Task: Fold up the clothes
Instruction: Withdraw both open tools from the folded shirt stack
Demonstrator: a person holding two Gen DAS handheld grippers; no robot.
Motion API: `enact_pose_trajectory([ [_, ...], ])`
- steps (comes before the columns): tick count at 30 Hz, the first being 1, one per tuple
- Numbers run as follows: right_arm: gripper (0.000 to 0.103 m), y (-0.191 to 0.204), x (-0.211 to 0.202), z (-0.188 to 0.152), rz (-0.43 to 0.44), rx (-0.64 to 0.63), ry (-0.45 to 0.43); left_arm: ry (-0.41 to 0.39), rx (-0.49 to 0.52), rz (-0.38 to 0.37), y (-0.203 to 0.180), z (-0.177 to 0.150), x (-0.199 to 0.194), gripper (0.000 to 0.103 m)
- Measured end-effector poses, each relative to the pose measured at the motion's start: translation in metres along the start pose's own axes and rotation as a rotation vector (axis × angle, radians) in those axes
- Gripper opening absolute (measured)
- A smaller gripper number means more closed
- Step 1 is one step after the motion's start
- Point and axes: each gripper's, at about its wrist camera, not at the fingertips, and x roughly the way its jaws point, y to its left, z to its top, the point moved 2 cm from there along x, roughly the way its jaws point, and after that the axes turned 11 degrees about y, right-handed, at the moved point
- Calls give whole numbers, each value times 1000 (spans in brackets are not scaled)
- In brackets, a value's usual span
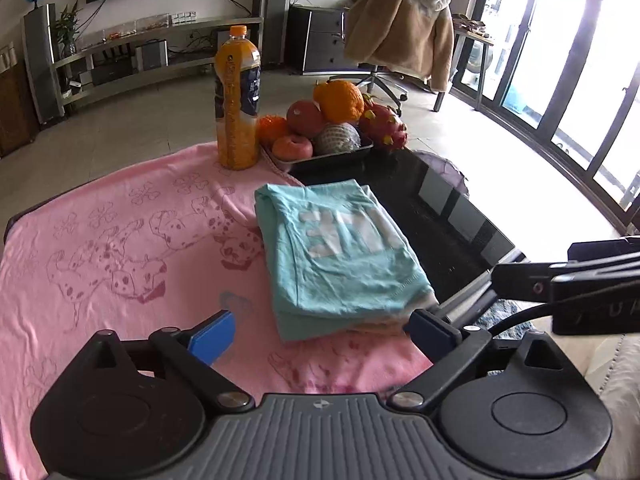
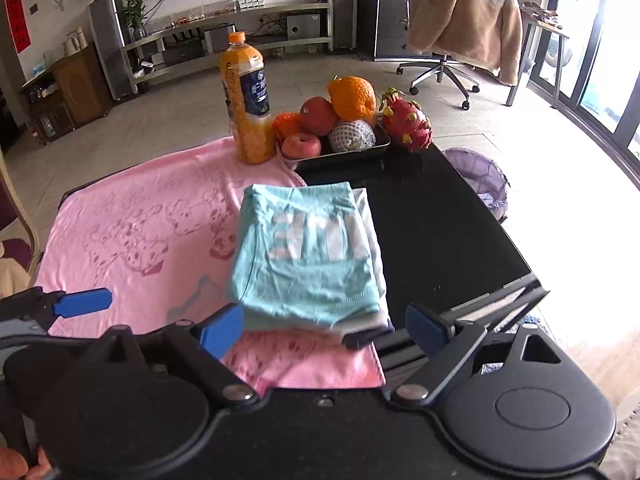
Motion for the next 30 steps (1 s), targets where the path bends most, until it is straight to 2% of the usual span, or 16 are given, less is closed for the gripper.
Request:
enact_pose_trajectory([
  [10, 89, 3, -14, -33, -68, 10, -1, -4, 7, -24, -10, -23, 0, 97],
  [13, 89, 2, -12, -37, -86, 5, -6, -19, 33, 8, -13, -25, 2, 97],
  [19, 89, -4, -3, -39, -68, 26, 8, -24, 39, 83, -17, -26, 6, 102],
  [26, 89, -13, 4, -41, -51, 63, 14, -34, 47, 29, -18, -25, 5, 102],
  [30, 89, -13, 6, -40, -48, 62, 18, -27, 51, 41, -18, -26, 9, 102],
])
